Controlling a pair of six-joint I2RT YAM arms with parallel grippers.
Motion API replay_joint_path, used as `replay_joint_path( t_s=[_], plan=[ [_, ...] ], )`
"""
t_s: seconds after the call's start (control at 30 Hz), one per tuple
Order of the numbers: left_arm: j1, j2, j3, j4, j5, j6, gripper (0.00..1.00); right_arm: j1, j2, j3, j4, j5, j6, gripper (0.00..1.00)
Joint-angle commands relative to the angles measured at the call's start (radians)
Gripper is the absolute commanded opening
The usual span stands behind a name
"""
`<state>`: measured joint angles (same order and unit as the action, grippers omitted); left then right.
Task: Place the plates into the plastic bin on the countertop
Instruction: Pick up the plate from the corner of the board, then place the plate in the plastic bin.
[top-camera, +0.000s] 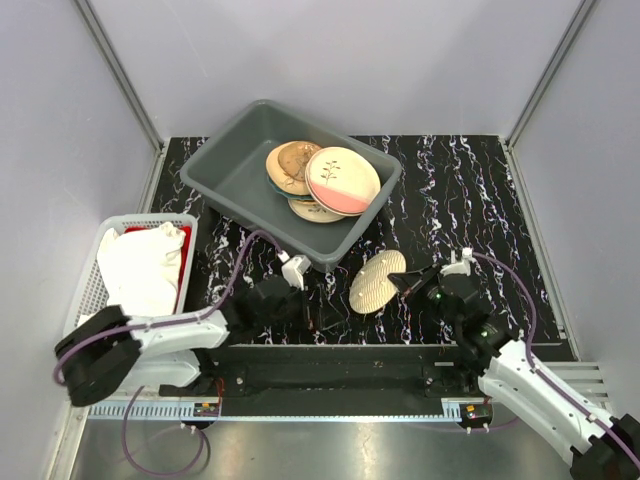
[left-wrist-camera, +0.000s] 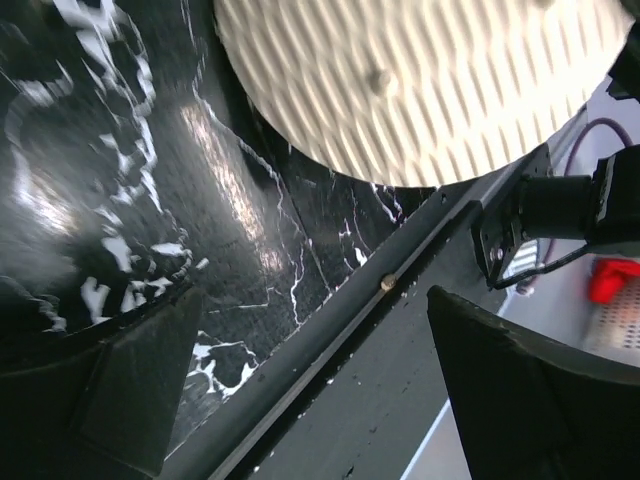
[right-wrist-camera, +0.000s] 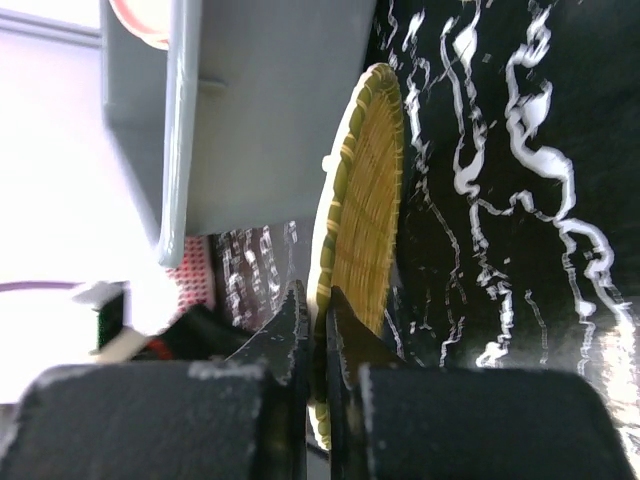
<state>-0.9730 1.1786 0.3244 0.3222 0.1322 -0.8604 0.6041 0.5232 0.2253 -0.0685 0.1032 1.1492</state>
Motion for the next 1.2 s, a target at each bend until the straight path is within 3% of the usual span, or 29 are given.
replay_joint_path(
  t_s=[0.0,0.27,0.4,0.63,0.8,1.17],
  plan=[
    [0.063,-0.151,0.111,-0.316,-0.043,0.184,0.99,0.006,-0.040,0.140,-0.175,0.118,-0.088,0.00],
    [0.360,-0.277,0.318,-0.623,0.125,0.389,0.99,0.006,-0.010,0.466,-0.349,0.239,-0.355,0.00],
    [0.552,-0.238,0.413,-0.676,0.190,0.483,0.99,0.006,0.220,0.729,-0.347,0.204,-0.538,0.00],
    [0.642,-0.129,0.613,-0.785,0.195,0.655,0.99,0.006,0.598,1.084,-0.353,0.079,-0.787,0.00],
    [0.660,-0.140,0.601,-0.772,0.152,0.666,0.99,0.006,0.857,1.291,-0.405,0.043,-0.887,0.00],
    [0.660,-0.198,0.564,-0.769,0.104,0.672,0.99,0.006,1.274,1.585,-0.454,0.128,-1.025,0.00]
  ],
)
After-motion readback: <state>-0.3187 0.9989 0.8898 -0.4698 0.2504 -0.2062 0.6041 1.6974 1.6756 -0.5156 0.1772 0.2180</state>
